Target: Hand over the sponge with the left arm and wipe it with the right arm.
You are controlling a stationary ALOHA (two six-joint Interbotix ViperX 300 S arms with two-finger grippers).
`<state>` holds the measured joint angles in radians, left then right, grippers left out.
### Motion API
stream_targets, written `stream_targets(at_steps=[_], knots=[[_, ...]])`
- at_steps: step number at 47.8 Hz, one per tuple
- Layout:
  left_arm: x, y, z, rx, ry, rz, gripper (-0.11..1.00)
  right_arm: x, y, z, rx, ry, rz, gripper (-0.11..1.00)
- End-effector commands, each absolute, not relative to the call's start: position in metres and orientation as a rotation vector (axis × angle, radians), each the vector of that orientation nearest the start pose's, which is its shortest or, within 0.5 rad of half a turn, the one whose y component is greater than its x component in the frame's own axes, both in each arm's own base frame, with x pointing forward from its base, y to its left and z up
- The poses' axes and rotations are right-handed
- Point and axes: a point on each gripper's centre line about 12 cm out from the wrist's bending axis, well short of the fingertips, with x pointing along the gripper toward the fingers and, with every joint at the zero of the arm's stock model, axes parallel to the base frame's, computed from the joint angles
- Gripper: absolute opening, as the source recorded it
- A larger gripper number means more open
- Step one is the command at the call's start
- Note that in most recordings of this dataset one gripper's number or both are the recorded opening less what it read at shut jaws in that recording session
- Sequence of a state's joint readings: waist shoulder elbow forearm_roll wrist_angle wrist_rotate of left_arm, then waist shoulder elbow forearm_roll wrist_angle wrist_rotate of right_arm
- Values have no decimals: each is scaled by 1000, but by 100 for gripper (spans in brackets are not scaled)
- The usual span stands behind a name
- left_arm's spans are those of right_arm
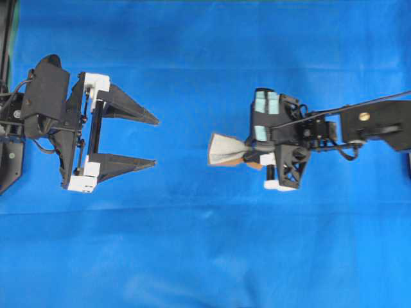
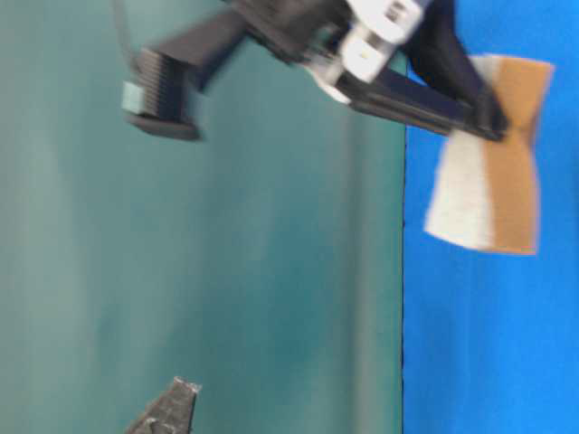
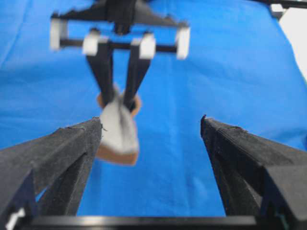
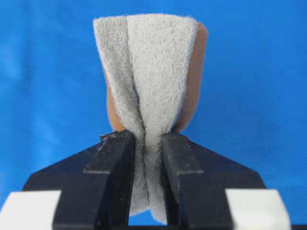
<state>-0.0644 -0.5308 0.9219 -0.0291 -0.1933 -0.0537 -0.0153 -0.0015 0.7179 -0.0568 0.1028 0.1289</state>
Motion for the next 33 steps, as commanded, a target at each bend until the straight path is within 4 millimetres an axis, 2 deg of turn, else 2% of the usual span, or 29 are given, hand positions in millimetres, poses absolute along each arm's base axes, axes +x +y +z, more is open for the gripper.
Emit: stream_targets(at_steps=[1, 7, 13, 24, 33], knots=[[292, -19, 285, -74, 174, -54, 80, 377, -14, 142, 71, 782, -61, 23], [291, -19, 284, -73, 174, -55, 80, 383, -17, 117, 72, 799, -64, 23], [291, -19, 284, -73, 174, -55, 80, 388, -14, 102, 71, 824, -58, 23], [291, -19, 284, -74, 174, -54, 80, 391, -15, 99, 71, 829, -59, 23], [291, -19, 284, -73, 174, -55, 80, 386, -47, 97, 90, 836, -130, 23]])
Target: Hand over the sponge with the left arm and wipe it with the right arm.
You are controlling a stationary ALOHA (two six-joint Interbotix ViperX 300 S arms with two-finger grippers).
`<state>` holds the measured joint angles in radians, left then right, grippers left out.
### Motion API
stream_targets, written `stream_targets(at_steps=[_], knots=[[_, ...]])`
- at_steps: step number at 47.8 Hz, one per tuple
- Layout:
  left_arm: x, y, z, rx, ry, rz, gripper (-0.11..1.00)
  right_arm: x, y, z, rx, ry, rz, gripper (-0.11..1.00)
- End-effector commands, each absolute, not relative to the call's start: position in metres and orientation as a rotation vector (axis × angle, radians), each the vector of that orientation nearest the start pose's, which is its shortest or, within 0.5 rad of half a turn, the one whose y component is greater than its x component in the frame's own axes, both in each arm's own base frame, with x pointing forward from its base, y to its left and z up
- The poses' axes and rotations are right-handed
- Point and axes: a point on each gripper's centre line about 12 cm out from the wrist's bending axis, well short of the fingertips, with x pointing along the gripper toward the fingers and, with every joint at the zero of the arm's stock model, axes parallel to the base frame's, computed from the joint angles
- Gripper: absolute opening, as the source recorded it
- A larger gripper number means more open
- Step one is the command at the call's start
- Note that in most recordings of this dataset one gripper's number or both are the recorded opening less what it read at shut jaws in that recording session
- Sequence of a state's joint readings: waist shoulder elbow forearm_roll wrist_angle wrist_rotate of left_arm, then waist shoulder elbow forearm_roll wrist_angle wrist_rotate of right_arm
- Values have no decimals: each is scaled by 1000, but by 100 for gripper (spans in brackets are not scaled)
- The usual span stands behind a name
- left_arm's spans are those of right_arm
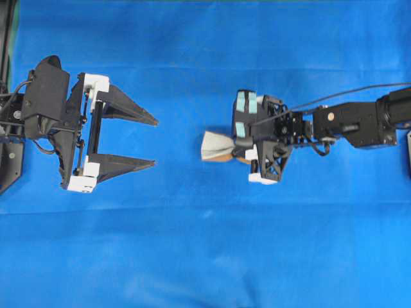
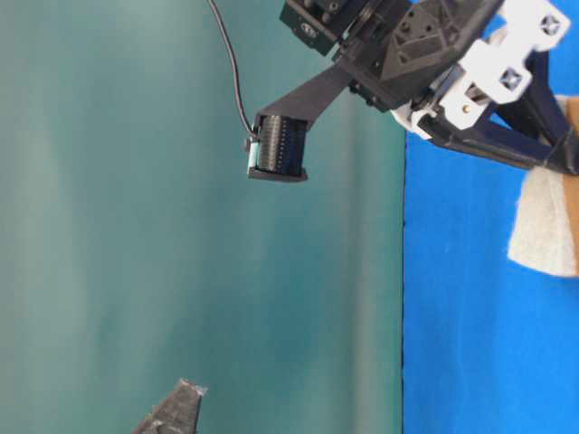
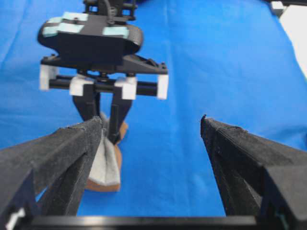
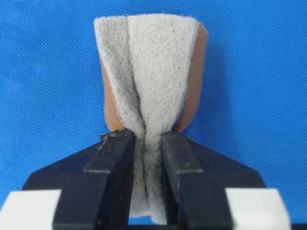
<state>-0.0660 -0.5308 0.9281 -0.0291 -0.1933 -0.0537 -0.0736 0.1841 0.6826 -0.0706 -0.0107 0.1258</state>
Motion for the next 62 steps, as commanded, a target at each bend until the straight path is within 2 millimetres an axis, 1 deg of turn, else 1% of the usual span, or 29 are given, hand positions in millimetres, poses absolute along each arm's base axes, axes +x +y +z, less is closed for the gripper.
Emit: stream_targets(at_steps=[1, 13, 16, 21, 27, 30, 35, 42, 46, 52, 58, 62], knots=[[291, -19, 284, -72, 176, -56, 80, 385, -55, 97, 91, 834, -145, 23], [291, -19, 284, -76, 176, -54, 80, 369, -118, 101, 92, 825, -272, 23], [291, -19, 284, -74, 176, -55, 80, 365, -129, 102, 92, 825, -295, 23], [292, -19, 283, -74, 179, -55, 80, 363, -141, 103, 95, 818, -322, 23], [292, -19, 283, -74, 179, -55, 80, 363, -141, 104, 97, 816, -323, 23], [292, -19, 283, -74, 179, -55, 80, 364, -135, 103, 96, 819, -309, 23], [292, -19, 283, -73, 179, -55, 80, 370, -115, 102, 91, 822, -266, 23], [292, -19, 283, -72, 180, -55, 80, 381, -70, 102, 88, 830, -176, 23], [292, -20, 283, -74, 179, -56, 80, 387, -39, 103, 86, 844, -116, 22], [293, -19, 283, -74, 177, -54, 80, 392, -1, 106, 89, 862, -49, 22], [293, -19, 284, -73, 177, -55, 80, 395, 28, 110, 92, 875, 0, 22], [293, -20, 283, -74, 179, -56, 80, 395, 39, 111, 93, 886, 17, 22]])
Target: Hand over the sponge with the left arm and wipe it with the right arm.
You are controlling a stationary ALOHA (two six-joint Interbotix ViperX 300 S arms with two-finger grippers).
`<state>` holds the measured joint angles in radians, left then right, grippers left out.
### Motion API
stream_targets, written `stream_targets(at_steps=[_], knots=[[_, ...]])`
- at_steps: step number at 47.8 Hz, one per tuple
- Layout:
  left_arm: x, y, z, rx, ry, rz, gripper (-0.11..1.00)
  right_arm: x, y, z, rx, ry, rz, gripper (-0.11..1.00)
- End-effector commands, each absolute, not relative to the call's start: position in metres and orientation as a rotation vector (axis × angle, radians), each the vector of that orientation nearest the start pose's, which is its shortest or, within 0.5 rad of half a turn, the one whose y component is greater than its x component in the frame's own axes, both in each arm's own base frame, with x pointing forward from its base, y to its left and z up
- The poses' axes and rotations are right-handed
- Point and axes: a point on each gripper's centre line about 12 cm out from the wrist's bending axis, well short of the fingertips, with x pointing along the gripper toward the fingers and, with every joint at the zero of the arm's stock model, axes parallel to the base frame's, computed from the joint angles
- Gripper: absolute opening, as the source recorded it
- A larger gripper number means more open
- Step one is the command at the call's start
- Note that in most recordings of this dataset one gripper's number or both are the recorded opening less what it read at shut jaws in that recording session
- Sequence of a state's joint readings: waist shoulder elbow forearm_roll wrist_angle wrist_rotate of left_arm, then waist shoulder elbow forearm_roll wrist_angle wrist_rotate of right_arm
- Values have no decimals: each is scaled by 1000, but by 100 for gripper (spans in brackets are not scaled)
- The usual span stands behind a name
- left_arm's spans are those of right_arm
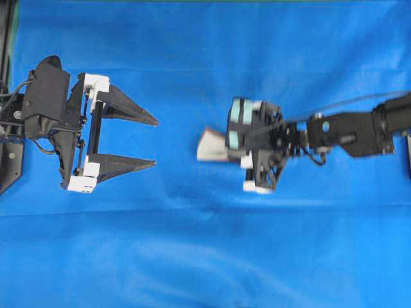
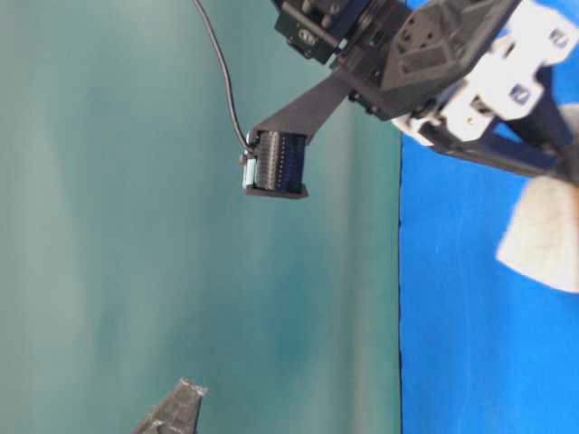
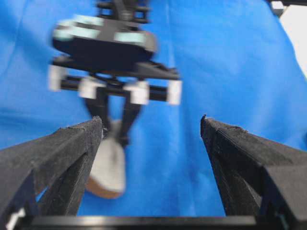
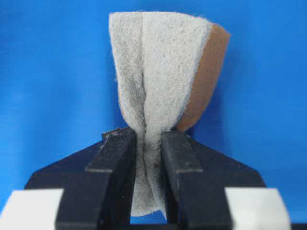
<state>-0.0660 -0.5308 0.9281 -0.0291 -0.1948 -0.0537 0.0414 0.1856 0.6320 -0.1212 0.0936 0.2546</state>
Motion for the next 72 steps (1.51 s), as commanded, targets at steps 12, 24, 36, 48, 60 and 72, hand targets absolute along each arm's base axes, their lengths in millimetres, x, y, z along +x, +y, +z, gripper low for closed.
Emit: stream_targets(at_steps=[12, 24, 36, 48, 60, 72], knots=[[293, -19, 283, -76, 179, -54, 80, 396, 38, 112, 87, 906, 9, 22], [293, -19, 283, -74, 179, -55, 80, 386, -26, 111, 70, 909, -107, 22], [293, -19, 283, -75, 180, -54, 80, 375, -96, 116, 56, 884, -240, 22], [294, -19, 282, -74, 183, -53, 80, 373, -120, 121, 55, 853, -284, 22], [294, -17, 283, -73, 180, -49, 80, 379, -93, 119, 64, 857, -232, 22], [294, -17, 282, -75, 182, -47, 80, 391, -11, 116, 87, 863, -82, 22]])
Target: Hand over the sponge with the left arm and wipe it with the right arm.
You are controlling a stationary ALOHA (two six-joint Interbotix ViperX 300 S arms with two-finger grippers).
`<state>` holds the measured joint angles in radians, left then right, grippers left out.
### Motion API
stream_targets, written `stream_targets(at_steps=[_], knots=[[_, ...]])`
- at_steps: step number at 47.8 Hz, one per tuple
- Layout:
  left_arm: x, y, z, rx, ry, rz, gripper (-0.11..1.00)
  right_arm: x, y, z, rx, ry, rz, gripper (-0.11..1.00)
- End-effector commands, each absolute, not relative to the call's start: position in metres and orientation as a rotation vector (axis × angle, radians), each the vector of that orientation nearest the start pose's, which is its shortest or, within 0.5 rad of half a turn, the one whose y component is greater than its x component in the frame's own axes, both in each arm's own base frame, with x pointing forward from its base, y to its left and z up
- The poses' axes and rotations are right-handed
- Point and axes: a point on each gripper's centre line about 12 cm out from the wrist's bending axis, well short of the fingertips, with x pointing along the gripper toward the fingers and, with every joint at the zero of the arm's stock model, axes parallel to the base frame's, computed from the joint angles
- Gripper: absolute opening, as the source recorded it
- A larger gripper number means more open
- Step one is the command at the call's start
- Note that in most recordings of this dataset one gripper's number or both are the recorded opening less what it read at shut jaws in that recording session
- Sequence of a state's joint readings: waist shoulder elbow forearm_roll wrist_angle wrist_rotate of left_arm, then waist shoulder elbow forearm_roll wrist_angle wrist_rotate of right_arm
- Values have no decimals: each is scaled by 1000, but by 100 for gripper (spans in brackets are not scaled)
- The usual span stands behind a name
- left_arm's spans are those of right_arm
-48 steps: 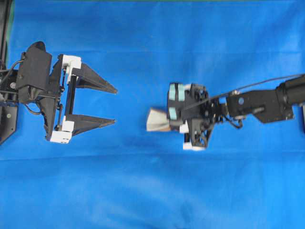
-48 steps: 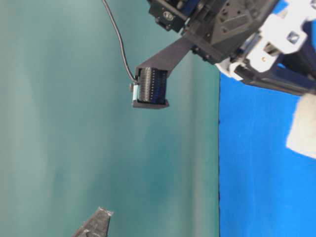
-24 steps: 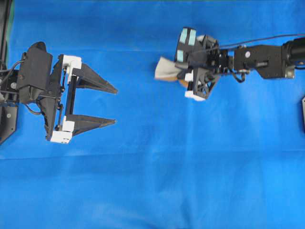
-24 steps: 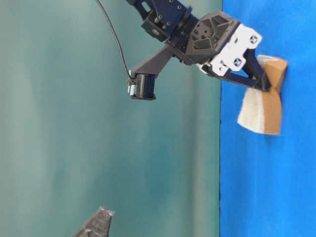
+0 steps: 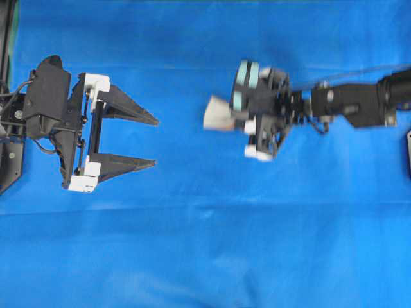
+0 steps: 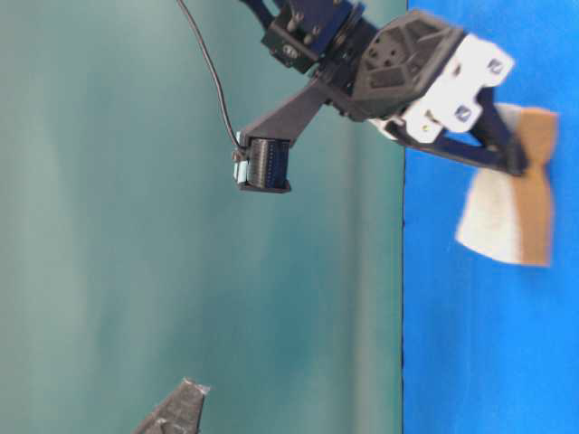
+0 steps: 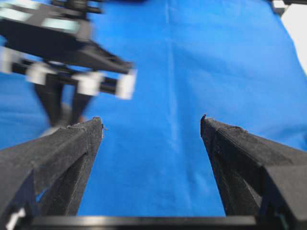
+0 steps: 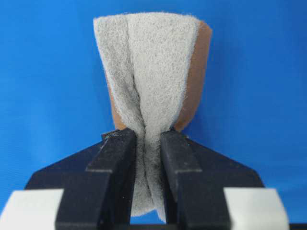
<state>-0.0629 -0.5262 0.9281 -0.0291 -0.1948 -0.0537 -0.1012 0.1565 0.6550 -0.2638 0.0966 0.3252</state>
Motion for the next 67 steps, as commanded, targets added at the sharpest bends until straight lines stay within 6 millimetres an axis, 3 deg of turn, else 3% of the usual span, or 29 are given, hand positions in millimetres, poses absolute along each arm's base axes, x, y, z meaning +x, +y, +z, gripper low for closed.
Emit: stream_targets(at_steps=[1, 10, 17, 30, 40, 47, 67], knots=[[294, -17, 282, -74, 182, -48, 80, 391, -4, 116, 88, 863, -70, 22], [294, -17, 282, -75, 182, -47, 80, 394, 47, 121, 109, 852, 19, 22], [294, -17, 282, -75, 182, -46, 80, 392, 52, 121, 119, 858, 24, 22], [294, -17, 282, -76, 185, -47, 80, 389, 18, 116, 107, 911, -58, 22], [294, -17, 282, -78, 185, -46, 80, 386, -37, 114, 95, 923, -169, 22], [294, -17, 282, -76, 183, -47, 80, 384, -64, 116, 90, 915, -219, 22], [294, -16, 281, -73, 184, -44, 80, 385, -58, 116, 92, 909, -206, 22]])
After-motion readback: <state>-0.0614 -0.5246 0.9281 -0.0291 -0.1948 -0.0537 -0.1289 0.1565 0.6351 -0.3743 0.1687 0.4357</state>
